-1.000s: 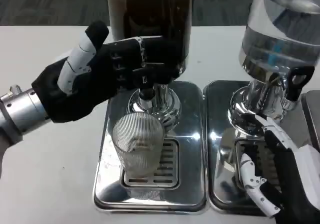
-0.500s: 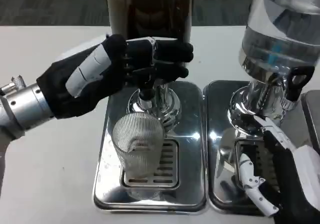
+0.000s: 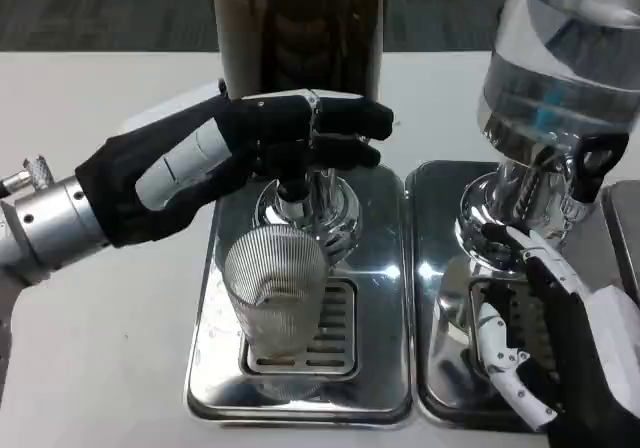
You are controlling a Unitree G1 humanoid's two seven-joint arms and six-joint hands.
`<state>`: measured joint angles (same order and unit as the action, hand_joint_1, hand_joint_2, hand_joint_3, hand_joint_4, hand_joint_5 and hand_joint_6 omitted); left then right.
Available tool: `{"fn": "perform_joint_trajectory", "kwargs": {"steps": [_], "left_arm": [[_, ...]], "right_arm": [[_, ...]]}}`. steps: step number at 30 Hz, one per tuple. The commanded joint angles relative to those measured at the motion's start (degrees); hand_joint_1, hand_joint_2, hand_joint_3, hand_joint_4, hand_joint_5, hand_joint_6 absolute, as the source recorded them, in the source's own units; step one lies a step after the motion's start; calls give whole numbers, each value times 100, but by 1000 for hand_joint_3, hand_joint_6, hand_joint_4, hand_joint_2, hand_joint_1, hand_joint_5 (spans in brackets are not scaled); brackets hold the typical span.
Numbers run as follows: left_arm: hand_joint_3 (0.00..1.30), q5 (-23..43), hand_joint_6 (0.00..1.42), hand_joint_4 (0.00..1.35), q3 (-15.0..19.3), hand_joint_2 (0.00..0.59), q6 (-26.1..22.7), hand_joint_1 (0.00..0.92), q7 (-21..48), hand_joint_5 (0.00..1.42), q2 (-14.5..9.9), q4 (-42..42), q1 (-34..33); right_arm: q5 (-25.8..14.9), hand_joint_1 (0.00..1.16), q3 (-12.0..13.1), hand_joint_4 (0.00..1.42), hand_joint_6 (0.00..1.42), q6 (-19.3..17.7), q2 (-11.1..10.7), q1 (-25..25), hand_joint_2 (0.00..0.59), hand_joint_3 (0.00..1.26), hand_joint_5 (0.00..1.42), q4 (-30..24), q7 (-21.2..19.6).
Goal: Grasp the cup under the faucet to collect the drink, then remove the cup.
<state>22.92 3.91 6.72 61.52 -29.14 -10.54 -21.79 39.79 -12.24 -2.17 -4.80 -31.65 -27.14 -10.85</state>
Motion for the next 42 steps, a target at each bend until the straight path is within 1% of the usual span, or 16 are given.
{"fn": "perform_joint_trajectory", "kwargs": {"steps": [1,8,16,23,33,42], "left_arm": [[246,-104,157,154,-77,88,166,0,149,213,-114,132,168],[246,-176,149,145,-116,89,366,0,116,212,-161,264,260],[246,-395,143,141,-166,92,951,0,47,209,-198,381,387],[246,-482,142,141,-251,95,1316,0,36,207,-216,413,460],[246,-437,141,141,-330,96,1566,0,80,199,-244,512,526],[249,-551,141,149,-389,98,1748,0,2,197,-283,618,582]], "right_arm": [[-54,438,21,109,95,28,-6,-3,586,210,97,27,-16],[-67,438,28,109,95,47,-28,-17,586,210,97,0,9],[-109,438,56,109,95,66,-49,-47,586,210,97,-33,31],[-160,438,96,109,95,81,-59,-41,586,210,97,-34,77],[-171,438,102,109,95,90,-45,-41,586,210,97,-38,88],[-179,438,127,109,95,125,-52,-2,586,210,97,-47,140]]}}
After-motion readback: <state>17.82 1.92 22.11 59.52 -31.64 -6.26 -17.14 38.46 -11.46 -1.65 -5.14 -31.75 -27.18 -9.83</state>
